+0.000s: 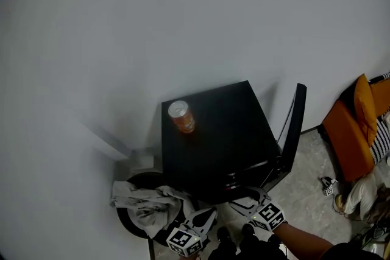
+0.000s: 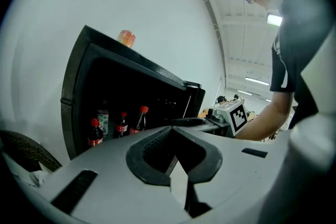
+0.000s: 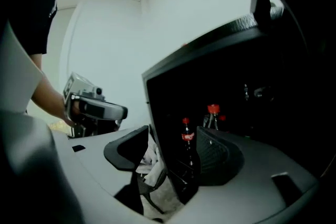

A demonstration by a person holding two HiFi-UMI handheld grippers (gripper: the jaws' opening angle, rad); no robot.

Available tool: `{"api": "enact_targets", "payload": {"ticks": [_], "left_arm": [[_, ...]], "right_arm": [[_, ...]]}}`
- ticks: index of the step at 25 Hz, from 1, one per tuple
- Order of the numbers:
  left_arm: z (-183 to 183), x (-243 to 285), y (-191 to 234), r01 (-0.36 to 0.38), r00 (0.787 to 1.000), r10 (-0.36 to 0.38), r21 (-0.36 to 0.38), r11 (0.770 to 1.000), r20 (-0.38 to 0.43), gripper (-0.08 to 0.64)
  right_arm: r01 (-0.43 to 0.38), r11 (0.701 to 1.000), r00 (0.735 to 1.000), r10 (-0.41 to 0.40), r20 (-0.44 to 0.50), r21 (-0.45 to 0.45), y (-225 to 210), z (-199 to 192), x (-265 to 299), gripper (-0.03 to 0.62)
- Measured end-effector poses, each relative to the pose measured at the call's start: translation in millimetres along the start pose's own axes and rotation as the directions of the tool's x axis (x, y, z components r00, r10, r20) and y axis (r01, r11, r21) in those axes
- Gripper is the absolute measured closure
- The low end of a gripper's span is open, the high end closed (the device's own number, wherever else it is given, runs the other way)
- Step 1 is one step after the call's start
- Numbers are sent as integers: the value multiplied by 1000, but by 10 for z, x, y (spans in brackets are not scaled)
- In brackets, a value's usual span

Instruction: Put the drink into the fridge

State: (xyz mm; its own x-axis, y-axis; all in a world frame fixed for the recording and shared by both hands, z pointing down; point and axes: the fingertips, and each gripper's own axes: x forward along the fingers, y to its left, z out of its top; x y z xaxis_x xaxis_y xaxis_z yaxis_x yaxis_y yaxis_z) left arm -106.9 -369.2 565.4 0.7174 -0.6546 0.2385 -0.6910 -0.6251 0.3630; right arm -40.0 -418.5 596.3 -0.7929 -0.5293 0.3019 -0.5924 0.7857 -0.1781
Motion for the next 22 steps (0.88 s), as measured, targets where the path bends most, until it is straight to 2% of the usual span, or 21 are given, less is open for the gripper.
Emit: {"api": "enact_targets", "payload": {"ticks": [1,2,3,8,13,15,18,20,22], "left_arm": [[26,-7,-56,0,1000,0,4,1000,6,551],[48,-15,-117,0,1000,0,6,1000,13,551],[64,-22,-183,3,1000,-3,6,1000,20,551],[122,-84,-375,23,999,-24,24,999,45,551],[-122,-269,-523,40,999,-39,-17,999,36,551],[-101,-360,-697,99,993,-97,-28,995,65,551],[-56,-526,-970,225,969,-220,-32,974,111,551],[-69,-666,-1041,258,961,-257,3,966,104,551],[-109,-812,-1079,262,959,-263,25,965,108,551]], "right_arm": [[3,1000,1000,-3,4,-12,46,33,-71,296],[17,1000,1000,-16,10,-20,71,51,-146,382],[31,999,999,-31,15,-23,84,57,-222,526],[8,1000,1000,-8,25,-26,171,24,-367,557],[-37,999,999,38,20,-12,500,65,-587,569],[-70,997,997,71,29,-29,703,143,-747,569],[-106,993,994,107,27,-51,1025,181,-933,568],[-68,997,997,70,33,-42,1178,174,-980,568],[-26,999,999,27,40,-25,1347,124,-1026,568]]}}
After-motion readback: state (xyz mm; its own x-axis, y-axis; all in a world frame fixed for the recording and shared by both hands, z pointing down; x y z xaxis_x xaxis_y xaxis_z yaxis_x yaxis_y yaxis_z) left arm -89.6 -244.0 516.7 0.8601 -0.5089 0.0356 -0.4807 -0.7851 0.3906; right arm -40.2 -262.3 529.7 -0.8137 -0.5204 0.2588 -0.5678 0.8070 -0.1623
